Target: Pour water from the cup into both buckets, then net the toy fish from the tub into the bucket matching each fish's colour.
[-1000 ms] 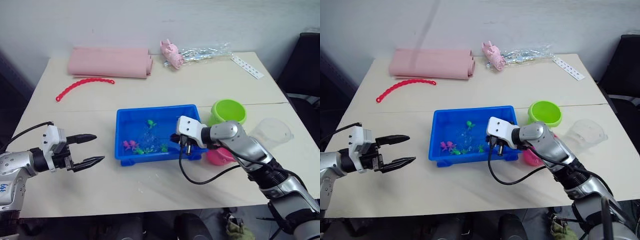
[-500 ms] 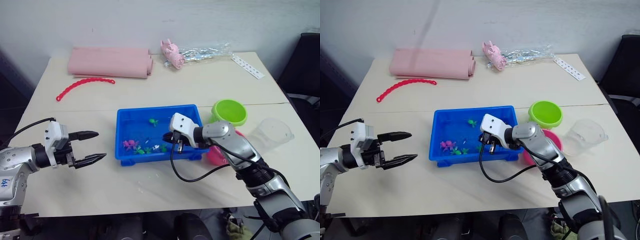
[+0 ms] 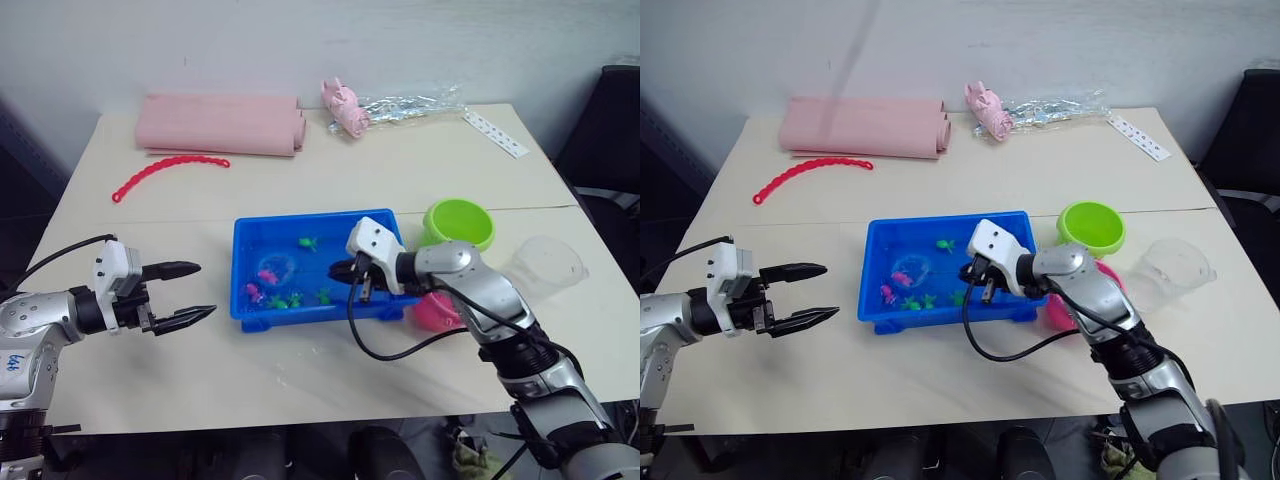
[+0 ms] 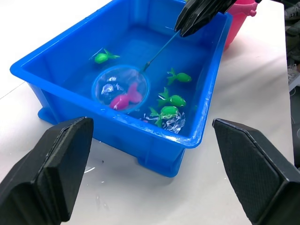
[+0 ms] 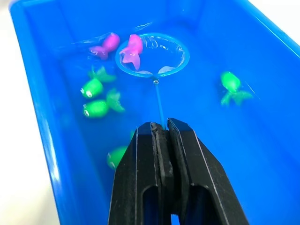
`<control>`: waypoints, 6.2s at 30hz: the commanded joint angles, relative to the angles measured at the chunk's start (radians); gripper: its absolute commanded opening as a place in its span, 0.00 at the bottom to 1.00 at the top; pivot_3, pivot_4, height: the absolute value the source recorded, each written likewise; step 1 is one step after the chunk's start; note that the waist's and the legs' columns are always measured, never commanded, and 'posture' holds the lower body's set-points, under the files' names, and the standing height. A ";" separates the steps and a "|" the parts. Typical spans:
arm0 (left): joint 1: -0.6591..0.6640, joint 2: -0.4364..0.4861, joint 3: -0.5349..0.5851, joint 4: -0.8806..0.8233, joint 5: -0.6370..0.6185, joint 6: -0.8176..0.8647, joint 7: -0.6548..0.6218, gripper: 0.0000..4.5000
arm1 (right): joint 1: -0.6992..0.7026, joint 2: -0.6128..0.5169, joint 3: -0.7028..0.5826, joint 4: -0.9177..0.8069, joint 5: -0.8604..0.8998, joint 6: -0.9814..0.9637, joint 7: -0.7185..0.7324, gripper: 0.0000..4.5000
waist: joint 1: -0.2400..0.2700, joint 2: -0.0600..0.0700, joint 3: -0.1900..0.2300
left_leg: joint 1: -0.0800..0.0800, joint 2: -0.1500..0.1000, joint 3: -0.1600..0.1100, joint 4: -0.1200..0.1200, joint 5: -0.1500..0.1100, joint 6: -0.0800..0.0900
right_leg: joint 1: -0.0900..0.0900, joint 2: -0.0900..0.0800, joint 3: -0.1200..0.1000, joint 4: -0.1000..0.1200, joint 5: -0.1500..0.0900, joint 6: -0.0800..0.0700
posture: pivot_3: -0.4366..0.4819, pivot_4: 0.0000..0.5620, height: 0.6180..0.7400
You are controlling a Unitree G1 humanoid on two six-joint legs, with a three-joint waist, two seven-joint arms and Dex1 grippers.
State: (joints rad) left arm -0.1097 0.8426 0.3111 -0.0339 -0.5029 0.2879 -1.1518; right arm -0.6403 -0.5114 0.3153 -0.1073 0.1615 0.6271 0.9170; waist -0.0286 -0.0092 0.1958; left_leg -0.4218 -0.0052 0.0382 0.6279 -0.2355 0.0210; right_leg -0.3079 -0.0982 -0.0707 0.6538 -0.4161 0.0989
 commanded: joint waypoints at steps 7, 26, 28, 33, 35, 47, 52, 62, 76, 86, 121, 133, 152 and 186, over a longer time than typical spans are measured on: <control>-0.068 0.000 -0.035 -0.057 -0.053 0.030 -0.041 0.99 | 0.113 -0.143 -0.218 -0.237 0.148 0.013 0.048 0.00 | 0.002 0.000 0.000 | 0.000 0.000 0.000 0.000 0.000 0.000 | 0.001 0.000 0.000 -0.001 0.000 0.000 | 0.48 0.27 1.00; -0.409 -0.155 -0.244 -0.002 -0.098 0.174 -0.080 0.99 | 0.595 -0.363 -0.980 -0.674 0.599 0.381 -0.016 0.00 | 0.032 0.000 0.001 | 0.000 0.000 0.001 0.000 0.000 0.001 | 0.004 0.002 0.000 -0.008 0.000 0.000 | 0.48 0.27 1.00; -0.439 -0.175 -0.265 0.024 -0.083 0.153 -0.095 0.99 | 0.693 -0.357 -1.081 -0.700 0.590 0.336 0.015 0.00 | 0.037 -0.001 0.001 | -0.001 0.000 0.001 0.000 0.000 0.001 | 0.004 0.002 0.000 -0.008 0.000 0.000 | 0.48 0.27 1.00; -0.500 -0.250 -0.311 0.097 -0.066 0.096 -0.127 0.99 | 0.912 -0.260 -1.314 -0.765 0.596 0.251 0.041 0.00 | 0.053 -0.001 0.001 | -0.001 0.000 0.002 0.001 0.000 0.001 | 0.004 0.002 0.000 -0.009 0.000 0.000 | 0.48 0.27 1.00; -0.509 -0.279 -0.319 0.114 -0.066 0.085 -0.131 0.99 | 0.988 -0.227 -1.363 -0.779 0.583 0.213 0.036 0.00 | 0.056 -0.001 0.001 | 0.000 0.000 0.001 0.001 0.000 0.001 | 0.005 0.002 0.000 -0.009 0.000 0.000 | 0.48 0.27 1.00; -0.513 -0.376 -0.386 0.199 -0.002 -0.015 -0.179 0.99 | 1.284 -0.035 -1.291 -0.681 0.132 -0.370 0.004 0.00 | 0.052 -0.001 0.000 | 0.001 0.000 0.002 0.000 0.001 0.001 | 0.004 0.003 0.003 -0.008 0.000 0.001 | 0.48 0.27 1.00; -0.506 -0.385 -0.385 0.206 0.008 -0.033 -0.180 0.99 | 1.315 -0.008 -1.215 -0.610 -0.059 -0.647 -0.056 0.00 | 0.052 -0.001 0.000 | 0.001 -0.001 0.002 0.000 0.001 0.000 | 0.004 0.003 0.004 -0.008 0.000 0.001 | 0.48 0.27 1.00; -0.484 -0.402 -0.384 0.191 0.016 -0.038 -0.164 0.99 | 1.331 -0.078 -1.253 -0.391 -0.443 -1.224 -0.260 0.00 | 0.052 -0.001 0.000 | 0.001 -0.001 0.002 0.000 0.001 0.000 | 0.004 0.003 0.004 -0.008 0.000 0.001 | 0.48 0.27 1.00; -0.397 -0.348 -0.282 0.202 0.016 -0.130 -0.135 0.99 | 1.295 -0.203 -1.063 -0.582 0.302 -0.690 -0.219 0.00 | 0.039 0.000 0.000 | 0.002 0.001 0.002 0.001 0.002 0.000 | 0.005 0.003 0.003 -0.007 0.000 0.000 | 0.48 0.27 1.00; -0.173 -0.185 -0.075 0.077 -0.004 -0.153 -0.047 0.99 | 0.579 -0.499 -0.514 -0.503 0.490 -0.201 -0.181 0.00 | 0.024 0.000 0.000 | 0.001 0.000 0.000 0.001 0.001 0.001 | 0.004 0.002 0.000 -0.008 0.000 0.000 | 0.48 0.27 1.00; 0.147 0.034 0.133 -0.022 -0.011 -0.054 -0.020 0.99 | -0.146 0.013 0.162 0.138 -0.153 -0.204 0.083 0.00 | -0.002 -0.001 0.001 | 0.000 0.000 0.000 0.000 0.000 0.000 | 0.000 0.000 0.000 0.000 0.000 0.000 | 0.48 0.27 1.00; 0.131 0.024 0.108 -0.007 -0.007 -0.060 -0.014 0.99 | -0.113 0.056 0.085 0.142 -0.128 -0.260 0.071 0.00 | -0.003 -0.001 0.001 | 0.000 0.000 0.000 0.000 0.000 0.000 | 0.000 0.000 0.000 0.000 0.000 0.000 | 0.48 0.27 1.00; 0.111 0.001 0.084 0.011 -0.004 -0.084 0.000 0.99 | -0.068 0.064 0.020 0.170 -0.073 -0.324 0.118 0.00 | -0.002 -0.001 0.001 | 0.000 0.000 0.000 0.000 0.000 0.000 | 0.000 0.000 0.000 0.000 0.000 0.000 | 0.48 0.27 1.00; 0.104 0.029 0.077 0.072 -0.007 -0.117 -0.055 0.99 | -0.142 0.036 0.125 0.224 -0.279 -0.311 0.086 0.00 | -0.003 -0.001 0.001 | 0.000 0.000 0.000 -0.001 0.000 0.000 | 0.000 0.000 0.000 0.000 0.000 0.000 | 0.48 0.27 1.00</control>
State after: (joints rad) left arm -0.0146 0.8547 0.3571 0.0529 -0.5039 0.1818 -1.2015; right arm -0.7500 -0.4832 0.4252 0.1283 -0.0862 0.3150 1.0025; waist -0.0313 -0.0099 0.1967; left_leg -0.4215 -0.0049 0.0387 0.6275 -0.2357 0.0208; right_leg -0.3082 -0.0983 -0.0706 0.6537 -0.4160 0.0991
